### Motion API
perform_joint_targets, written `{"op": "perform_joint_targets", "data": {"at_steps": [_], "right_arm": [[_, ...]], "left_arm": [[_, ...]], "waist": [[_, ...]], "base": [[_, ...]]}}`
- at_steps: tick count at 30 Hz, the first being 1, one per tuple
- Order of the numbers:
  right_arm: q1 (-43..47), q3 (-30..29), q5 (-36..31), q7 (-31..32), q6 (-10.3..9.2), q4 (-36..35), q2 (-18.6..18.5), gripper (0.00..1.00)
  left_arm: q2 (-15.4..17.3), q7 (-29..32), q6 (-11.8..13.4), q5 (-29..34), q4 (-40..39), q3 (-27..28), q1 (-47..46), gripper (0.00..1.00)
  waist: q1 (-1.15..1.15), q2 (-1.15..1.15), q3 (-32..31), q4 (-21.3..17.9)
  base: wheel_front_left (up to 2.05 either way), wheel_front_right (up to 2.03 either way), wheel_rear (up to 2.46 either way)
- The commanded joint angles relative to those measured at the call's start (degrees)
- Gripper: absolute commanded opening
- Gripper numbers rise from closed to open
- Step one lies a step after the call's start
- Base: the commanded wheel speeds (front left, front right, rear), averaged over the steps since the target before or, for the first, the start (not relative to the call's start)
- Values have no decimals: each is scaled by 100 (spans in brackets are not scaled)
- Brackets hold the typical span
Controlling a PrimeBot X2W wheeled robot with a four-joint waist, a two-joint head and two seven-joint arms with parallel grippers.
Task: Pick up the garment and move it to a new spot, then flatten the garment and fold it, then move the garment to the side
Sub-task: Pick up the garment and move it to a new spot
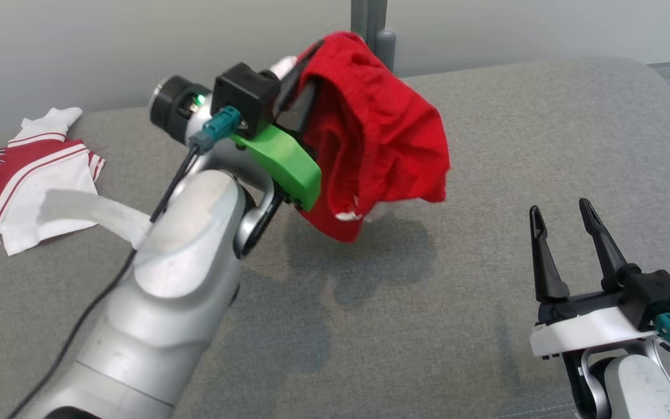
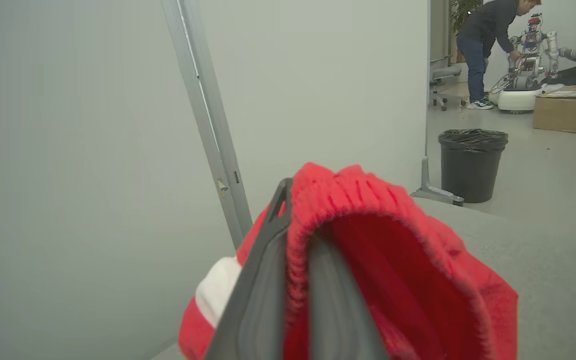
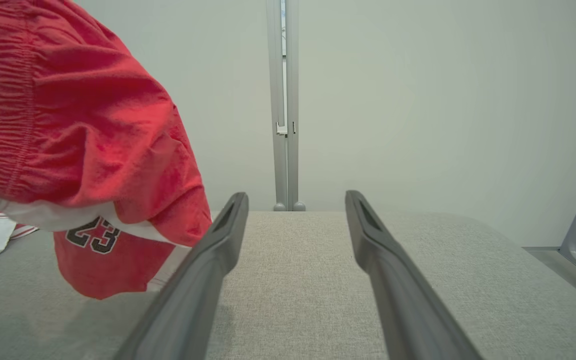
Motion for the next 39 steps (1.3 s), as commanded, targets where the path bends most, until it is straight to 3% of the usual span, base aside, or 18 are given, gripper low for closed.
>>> {"op": "perform_joint_targets", "data": {"at_steps": [1,7,17,24,25,26,27,32,39], "right_arm": [[55,-22,40,-16,0,-39,-22,100],[-65,21,21,-16,0,-95,-22,100],[-415,64,-59,-16,0,-250,-22,100],[-539,94,-90,-16,0,-345,-22,100],[-547,100,-94,-16,0,-347,-22,100],[-553,105,-99,-16,0,-345,-22,100],[-555,107,-104,-16,0,-338,-22,100],[-463,96,-138,-16,0,-273,-21,100],[-247,32,-153,-16,0,-192,-22,100]], "left_arm": [[-90,49,-6,-238,-64,-23,253,0],[-214,97,187,-682,161,-135,646,0],[-224,-548,609,-863,1893,168,409,0],[-135,-726,676,-1002,3002,460,140,0],[-116,-740,691,-1001,3090,482,104,27],[-94,-749,726,-988,3157,510,68,80],[-72,-759,782,-984,3213,556,38,100],[58,-756,903,-900,3012,806,133,100],[-72,-750,899,-689,2393,1031,770,100]], "waist": [[0,-1,37,-90],[0,-1,271,-257],[0,-1,939,-656],[0,-1,1159,-800],[0,-1,1161,-808],[0,-1,1159,-812],[0,-1,1151,-812],[0,-1,998,-733],[0,-1,556,-461]], "base": [[0,0,0],[0,0,0],[0,0,0],[0,0,0],[0,0,0],[0,0,0],[0,0,0],[0,0,0],[0,0,0]]}}
